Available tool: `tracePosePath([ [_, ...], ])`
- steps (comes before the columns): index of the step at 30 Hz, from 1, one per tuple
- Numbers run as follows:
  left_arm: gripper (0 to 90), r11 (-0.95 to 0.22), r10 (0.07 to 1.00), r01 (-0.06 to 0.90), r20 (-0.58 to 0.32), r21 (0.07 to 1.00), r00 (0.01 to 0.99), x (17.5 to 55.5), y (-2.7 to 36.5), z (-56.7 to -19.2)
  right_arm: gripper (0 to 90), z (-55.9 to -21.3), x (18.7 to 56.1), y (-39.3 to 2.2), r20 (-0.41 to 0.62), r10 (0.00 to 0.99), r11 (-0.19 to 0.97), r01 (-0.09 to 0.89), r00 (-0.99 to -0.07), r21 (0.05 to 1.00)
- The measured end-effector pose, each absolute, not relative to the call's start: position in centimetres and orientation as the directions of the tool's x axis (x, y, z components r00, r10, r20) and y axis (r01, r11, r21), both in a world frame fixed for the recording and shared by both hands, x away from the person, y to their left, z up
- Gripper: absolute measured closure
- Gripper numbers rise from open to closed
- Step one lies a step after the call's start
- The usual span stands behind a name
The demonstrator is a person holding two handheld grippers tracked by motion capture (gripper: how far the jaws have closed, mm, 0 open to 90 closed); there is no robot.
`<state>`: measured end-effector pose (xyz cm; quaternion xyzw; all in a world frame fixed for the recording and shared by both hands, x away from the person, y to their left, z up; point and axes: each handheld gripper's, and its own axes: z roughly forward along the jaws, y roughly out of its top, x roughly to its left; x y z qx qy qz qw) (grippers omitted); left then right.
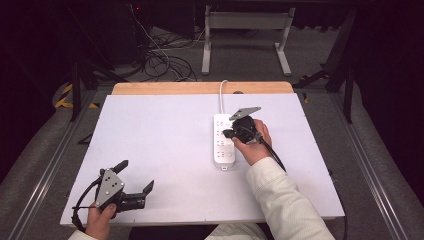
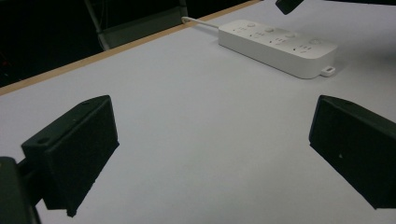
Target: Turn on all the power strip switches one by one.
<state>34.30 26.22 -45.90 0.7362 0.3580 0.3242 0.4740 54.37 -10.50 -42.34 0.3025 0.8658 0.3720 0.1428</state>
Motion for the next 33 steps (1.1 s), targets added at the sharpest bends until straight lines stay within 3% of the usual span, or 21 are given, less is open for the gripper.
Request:
tracePosePath([
  [33,1.7,-0.293,0.835,0.221,0.137,0.930,0.532,34.3,26.3,-45.9,90.0,-44.7,57.8,-10.5,-0.032,0.681,0.547,0.479,-0.731,0.687],
])
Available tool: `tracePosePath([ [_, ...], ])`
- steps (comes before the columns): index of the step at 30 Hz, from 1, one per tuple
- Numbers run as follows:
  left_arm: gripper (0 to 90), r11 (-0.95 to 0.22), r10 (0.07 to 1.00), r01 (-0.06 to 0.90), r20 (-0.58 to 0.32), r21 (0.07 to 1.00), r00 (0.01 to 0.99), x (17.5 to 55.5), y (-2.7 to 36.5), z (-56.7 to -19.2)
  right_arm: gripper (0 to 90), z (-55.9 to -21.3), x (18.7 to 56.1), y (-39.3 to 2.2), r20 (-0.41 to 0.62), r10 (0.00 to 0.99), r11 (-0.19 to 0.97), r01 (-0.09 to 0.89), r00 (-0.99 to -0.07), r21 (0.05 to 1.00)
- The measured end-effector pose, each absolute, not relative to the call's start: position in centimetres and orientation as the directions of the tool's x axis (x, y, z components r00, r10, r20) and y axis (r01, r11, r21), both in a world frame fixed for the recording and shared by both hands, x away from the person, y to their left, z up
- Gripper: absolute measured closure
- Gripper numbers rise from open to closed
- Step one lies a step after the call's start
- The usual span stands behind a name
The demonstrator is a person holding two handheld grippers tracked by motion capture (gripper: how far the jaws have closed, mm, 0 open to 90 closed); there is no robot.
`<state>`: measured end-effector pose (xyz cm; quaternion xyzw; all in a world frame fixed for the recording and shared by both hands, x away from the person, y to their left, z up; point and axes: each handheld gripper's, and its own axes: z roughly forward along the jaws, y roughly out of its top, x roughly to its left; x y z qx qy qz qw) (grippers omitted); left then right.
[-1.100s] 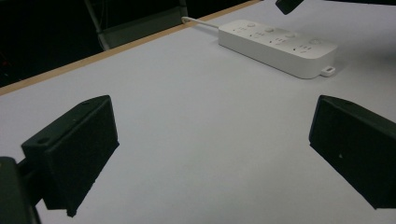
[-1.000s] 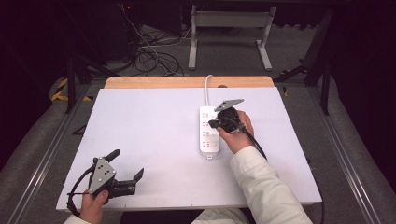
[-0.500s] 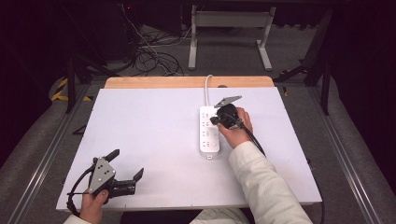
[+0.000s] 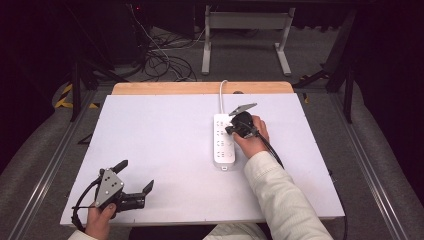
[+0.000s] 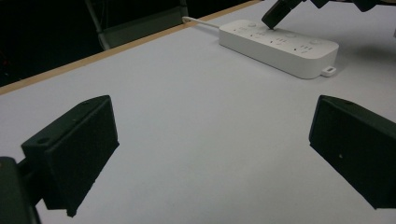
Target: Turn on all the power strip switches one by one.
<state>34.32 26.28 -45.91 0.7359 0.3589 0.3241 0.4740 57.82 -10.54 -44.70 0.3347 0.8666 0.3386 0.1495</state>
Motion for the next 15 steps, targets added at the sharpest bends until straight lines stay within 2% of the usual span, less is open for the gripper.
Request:
tracePosePath([
  [15,1.7,-0.296,0.834,0.220,0.139,0.930,0.533,34.31,26.27,-45.91,90.0,-44.95,57.78,-10.51,-0.039,0.685,0.546,0.476,-0.728,0.689],
])
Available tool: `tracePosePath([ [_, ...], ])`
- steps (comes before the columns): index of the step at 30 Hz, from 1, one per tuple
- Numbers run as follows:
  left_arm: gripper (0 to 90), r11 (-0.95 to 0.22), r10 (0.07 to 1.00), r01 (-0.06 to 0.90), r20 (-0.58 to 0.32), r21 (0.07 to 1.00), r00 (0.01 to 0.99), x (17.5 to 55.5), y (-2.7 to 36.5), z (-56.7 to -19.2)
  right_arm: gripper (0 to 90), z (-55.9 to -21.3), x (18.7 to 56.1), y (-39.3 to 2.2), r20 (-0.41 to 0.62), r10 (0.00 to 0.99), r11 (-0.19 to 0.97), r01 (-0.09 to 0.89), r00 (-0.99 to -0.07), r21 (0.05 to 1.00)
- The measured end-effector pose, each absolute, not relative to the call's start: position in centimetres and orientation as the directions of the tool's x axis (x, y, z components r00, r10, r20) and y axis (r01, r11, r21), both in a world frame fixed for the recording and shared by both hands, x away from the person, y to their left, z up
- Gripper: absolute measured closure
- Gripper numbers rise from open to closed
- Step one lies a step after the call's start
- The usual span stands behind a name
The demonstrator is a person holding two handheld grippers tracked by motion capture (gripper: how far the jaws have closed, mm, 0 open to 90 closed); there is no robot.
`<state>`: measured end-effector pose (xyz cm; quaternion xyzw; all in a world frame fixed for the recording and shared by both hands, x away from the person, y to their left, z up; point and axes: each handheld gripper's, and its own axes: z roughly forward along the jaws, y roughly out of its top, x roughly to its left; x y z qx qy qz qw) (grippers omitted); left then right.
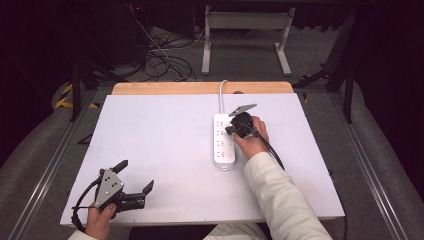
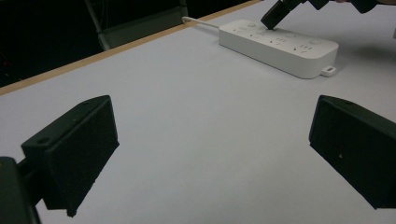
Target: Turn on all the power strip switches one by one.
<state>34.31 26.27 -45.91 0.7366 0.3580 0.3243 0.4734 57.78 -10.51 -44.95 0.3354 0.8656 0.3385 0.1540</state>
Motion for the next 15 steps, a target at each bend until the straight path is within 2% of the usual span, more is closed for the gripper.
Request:
tracePosePath([
  [15,1.8,-0.295,0.834,0.221,0.138,0.930,0.534,34.29,26.22,-45.93,90.0,-45.17,57.83,-10.61,-0.014,0.696,0.527,0.497,-0.718,0.690],
])
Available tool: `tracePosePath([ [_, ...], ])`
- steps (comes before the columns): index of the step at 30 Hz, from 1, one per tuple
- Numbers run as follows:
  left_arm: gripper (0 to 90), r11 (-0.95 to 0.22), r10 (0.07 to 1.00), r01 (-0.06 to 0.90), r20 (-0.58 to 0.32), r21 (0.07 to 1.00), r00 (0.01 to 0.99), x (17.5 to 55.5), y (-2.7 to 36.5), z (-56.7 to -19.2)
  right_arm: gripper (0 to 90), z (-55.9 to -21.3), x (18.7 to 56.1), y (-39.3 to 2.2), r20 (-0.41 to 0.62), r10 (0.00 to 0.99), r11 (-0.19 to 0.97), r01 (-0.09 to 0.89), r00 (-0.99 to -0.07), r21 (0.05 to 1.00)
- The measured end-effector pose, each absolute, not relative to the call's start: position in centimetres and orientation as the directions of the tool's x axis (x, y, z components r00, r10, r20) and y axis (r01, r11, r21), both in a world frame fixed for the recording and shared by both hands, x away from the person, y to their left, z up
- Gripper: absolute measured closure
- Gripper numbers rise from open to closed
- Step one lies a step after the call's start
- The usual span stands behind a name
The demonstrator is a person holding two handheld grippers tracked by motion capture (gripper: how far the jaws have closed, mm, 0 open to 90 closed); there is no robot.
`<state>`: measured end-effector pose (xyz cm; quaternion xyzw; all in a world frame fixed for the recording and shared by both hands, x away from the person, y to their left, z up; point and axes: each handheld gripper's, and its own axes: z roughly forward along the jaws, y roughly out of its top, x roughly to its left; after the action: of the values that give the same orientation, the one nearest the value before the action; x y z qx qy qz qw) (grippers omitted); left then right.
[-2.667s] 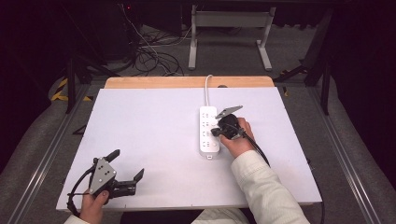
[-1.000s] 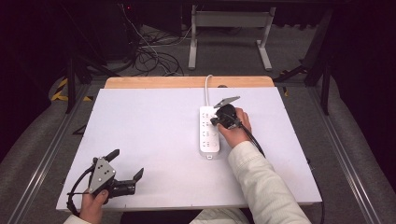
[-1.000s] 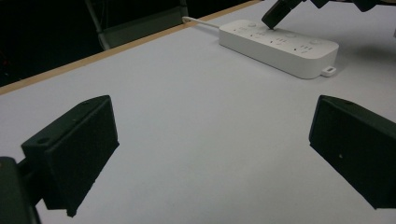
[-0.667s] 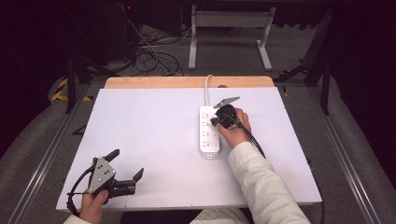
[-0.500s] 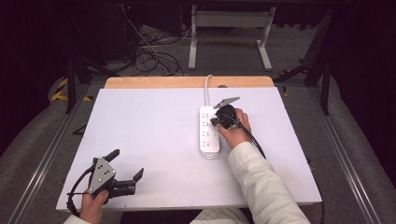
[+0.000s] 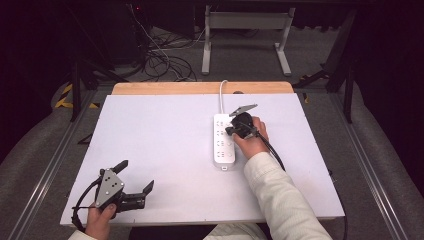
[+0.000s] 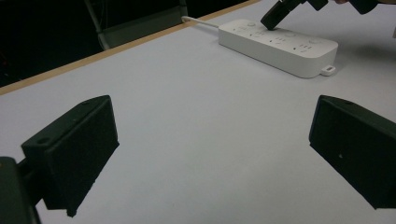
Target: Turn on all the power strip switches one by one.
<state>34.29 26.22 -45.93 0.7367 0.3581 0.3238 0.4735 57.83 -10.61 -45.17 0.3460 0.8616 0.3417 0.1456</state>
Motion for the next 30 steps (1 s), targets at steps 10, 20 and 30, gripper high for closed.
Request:
tracePosePath([
  [10,1.8,-0.297,0.833,0.221,0.139,0.929,0.536,34.23,26.22,-45.91,90.0,-45.31,57.77,-10.64,-0.007,0.704,0.514,0.502,-0.710,0.695],
  [20,1.7,-0.290,0.835,0.222,0.133,0.931,0.534,34.19,26.19,-45.90,90.0,-45.44,57.67,-10.67,-0.012,0.706,0.513,0.500,-0.708,0.698],
  [30,1.8,-0.289,0.835,0.223,0.131,0.931,0.534,34.30,26.23,-45.90,90.0,-44.98,57.61,-10.41,-0.027,0.695,0.527,0.484,-0.718,0.698],
])
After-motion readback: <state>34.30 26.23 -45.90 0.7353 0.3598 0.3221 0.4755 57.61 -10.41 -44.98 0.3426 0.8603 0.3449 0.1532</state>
